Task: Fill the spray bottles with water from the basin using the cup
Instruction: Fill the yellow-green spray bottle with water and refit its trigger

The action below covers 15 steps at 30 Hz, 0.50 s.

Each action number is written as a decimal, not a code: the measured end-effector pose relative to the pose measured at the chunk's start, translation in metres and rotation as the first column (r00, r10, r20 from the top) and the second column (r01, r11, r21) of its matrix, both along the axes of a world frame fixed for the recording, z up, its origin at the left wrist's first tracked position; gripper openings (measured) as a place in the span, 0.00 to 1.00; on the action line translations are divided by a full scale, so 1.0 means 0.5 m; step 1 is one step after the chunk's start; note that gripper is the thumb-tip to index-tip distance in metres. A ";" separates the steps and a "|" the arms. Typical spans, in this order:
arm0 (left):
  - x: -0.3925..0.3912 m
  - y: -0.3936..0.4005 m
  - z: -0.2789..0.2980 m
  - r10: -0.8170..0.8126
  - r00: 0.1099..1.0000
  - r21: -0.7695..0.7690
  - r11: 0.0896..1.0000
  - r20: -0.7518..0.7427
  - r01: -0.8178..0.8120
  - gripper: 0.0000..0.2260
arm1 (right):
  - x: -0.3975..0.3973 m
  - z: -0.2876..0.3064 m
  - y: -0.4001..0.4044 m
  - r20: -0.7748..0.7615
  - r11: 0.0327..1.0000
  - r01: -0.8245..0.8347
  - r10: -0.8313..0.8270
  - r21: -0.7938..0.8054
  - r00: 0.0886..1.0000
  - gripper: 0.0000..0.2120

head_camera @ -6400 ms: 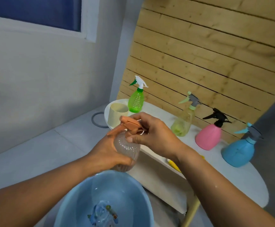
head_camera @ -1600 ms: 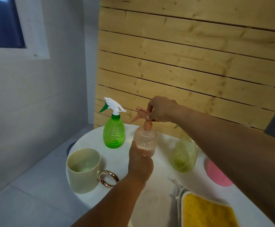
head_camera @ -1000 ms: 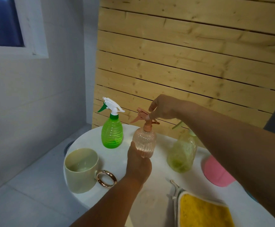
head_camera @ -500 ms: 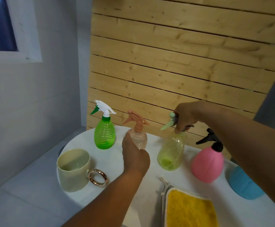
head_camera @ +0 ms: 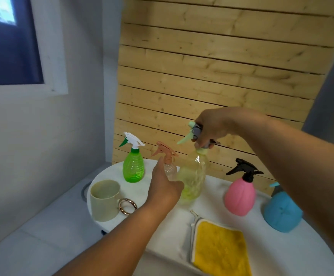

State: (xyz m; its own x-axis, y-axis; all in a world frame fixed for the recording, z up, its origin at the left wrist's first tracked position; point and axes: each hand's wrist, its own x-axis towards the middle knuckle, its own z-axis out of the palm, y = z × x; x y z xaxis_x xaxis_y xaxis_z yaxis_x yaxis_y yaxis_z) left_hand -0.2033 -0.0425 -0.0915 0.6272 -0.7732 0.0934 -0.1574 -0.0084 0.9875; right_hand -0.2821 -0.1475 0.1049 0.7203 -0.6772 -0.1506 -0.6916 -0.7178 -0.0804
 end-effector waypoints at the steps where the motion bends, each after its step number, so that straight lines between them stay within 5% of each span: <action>1: -0.007 0.026 0.010 -0.031 0.999 -0.003 1.000 0.012 0.031 0.38 | -0.006 0.008 0.021 0.020 1.000 -0.021 0.021 0.005 1.000 0.11; 6: -0.031 0.135 0.033 -0.110 0.989 -0.005 0.994 0.096 0.111 0.40 | -0.031 0.015 0.108 0.113 0.991 -0.123 0.115 0.061 0.987 0.07; 15: -0.042 0.287 -0.016 0.001 0.980 0.038 0.999 0.199 -0.009 0.39 | -0.065 -0.088 0.220 0.308 0.920 -0.221 0.118 0.323 0.944 0.09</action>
State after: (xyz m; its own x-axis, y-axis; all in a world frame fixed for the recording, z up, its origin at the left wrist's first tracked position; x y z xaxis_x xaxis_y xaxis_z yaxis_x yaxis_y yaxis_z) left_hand -0.2241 0.1012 -0.0996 0.6027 -0.7757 0.1870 -0.3505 -0.0468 0.9354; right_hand -0.3147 -0.0377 0.0610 0.8664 -0.4815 -0.1320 -0.4747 -0.7124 -0.5169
